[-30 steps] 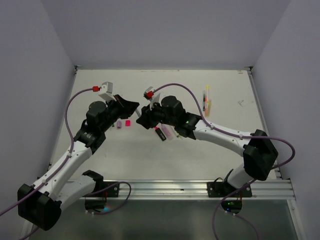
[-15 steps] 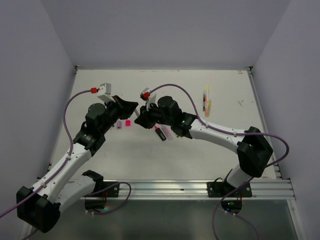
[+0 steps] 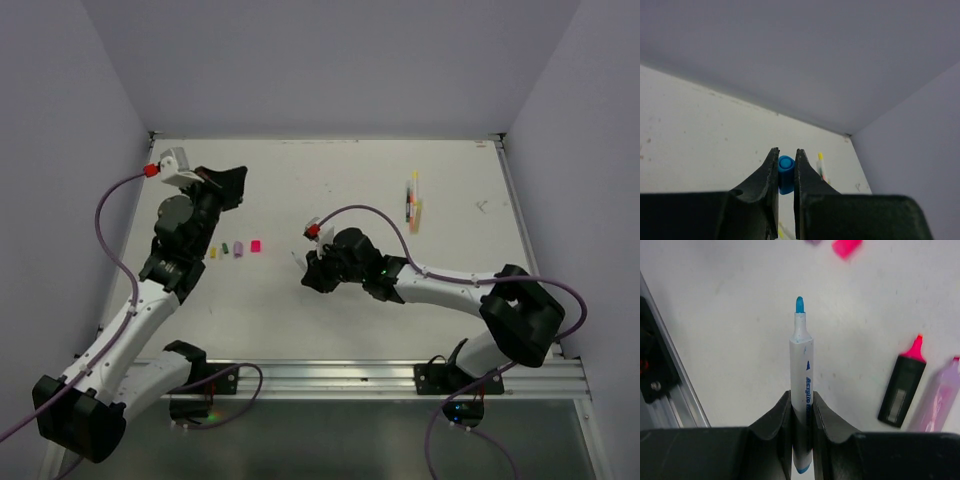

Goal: Open the pen caps

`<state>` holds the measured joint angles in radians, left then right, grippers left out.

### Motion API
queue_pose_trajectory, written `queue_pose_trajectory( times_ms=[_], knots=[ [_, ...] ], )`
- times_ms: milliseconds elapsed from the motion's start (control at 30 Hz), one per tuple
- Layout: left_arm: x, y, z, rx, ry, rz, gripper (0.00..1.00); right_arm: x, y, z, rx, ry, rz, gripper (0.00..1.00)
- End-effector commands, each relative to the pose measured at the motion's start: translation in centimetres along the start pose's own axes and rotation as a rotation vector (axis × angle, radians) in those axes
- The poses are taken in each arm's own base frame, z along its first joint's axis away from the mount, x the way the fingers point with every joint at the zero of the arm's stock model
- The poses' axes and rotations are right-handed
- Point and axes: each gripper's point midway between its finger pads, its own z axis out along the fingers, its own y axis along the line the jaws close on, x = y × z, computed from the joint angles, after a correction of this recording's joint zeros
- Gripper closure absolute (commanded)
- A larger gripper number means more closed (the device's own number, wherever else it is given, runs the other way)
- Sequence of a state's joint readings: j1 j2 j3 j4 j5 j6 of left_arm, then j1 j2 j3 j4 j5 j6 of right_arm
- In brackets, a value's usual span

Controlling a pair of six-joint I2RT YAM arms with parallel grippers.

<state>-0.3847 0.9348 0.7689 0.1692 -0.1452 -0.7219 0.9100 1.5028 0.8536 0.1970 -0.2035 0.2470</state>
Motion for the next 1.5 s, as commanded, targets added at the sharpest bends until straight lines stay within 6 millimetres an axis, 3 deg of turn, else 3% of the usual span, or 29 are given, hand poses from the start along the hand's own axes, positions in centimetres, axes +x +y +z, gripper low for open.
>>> queue_pose_trajectory(
  times_ms=[0,167,200,233,267,333,367,433,467,500,667,733,833,1000,1133,1467],
  knots=[
    [-8.7,-2.1,0.0,0.015,-0.299,-0.022,1.0,3.3,-0.3,-0.9,0.005,0.088,0.007,1.0],
    [-9.0,0.0,0.6,-0.052,-0.262,0.041,1.0,4.2,-1.8,-1.7,0.089,0.119,-0.009,1.0],
    [-7.8,2.1,0.9,-0.125,-0.197,0.101,1.0,3.4,-2.3,-2.1,0.121,0.107,-0.033,1.0],
    [-7.8,2.8,1.0,-0.155,-0.173,0.132,1.0,3.1,-2.9,-2.5,0.158,0.109,-0.05,1.0],
    [-5.9,5.3,1.1,-0.236,-0.08,0.17,1.0,3.0,-3.6,-3.0,0.204,0.136,-0.061,1.0],
    [-5.1,8.7,0.7,-0.338,-0.002,0.264,1.0,2.2,-6.0,-4.0,0.322,0.143,-0.107,1.0],
    [-3.4,11.0,0.2,-0.411,0.088,0.294,1.0,1.7,-6.9,-4.4,0.356,0.159,-0.111,1.0],
    [-2.8,13.7,-0.3,-0.486,0.157,0.358,1.0,1.8,-9.6,-5.3,0.437,0.209,-0.112,1.0],
    [-1.4,16.0,-0.7,-0.549,0.241,0.386,0.98,0.6,-10.2,-5.4,0.451,0.198,-0.111,1.0],
    [-0.8,16.9,-0.9,-0.572,0.281,0.398,0.96,0.6,-11.8,-5.7,0.467,0.214,-0.076,1.0],
    [3.5,22.7,-2.0,-0.689,0.516,0.414,0.88,-1.9,-14.7,-6.6,0.523,0.191,-0.045,1.0],
    [5.1,24.5,-2.3,-0.723,0.584,0.416,0.86,-1.7,-16.0,-6.9,0.558,0.217,-0.04,1.0],
    [7.2,26.0,-2.2,-0.734,0.687,0.402,0.84,-2.0,-17.3,-6.9,0.563,0.248,-0.016,1.0],
    [8.7,28.1,-1.8,-0.758,0.791,0.38,0.83,-2.1,-18.6,-7.0,0.582,0.27,-0.003,1.0],
    [10.2,29.5,-2.8,-0.8,0.859,0.384,0.81,-1.6,-19.7,-7.0,0.595,0.285,0.013,1.0],
    [12.9,30.5,-4.6,-0.813,0.962,0.358,0.74,0.0,-22.2,-7.1,0.601,0.365,0.017,1.0]
  ],
)
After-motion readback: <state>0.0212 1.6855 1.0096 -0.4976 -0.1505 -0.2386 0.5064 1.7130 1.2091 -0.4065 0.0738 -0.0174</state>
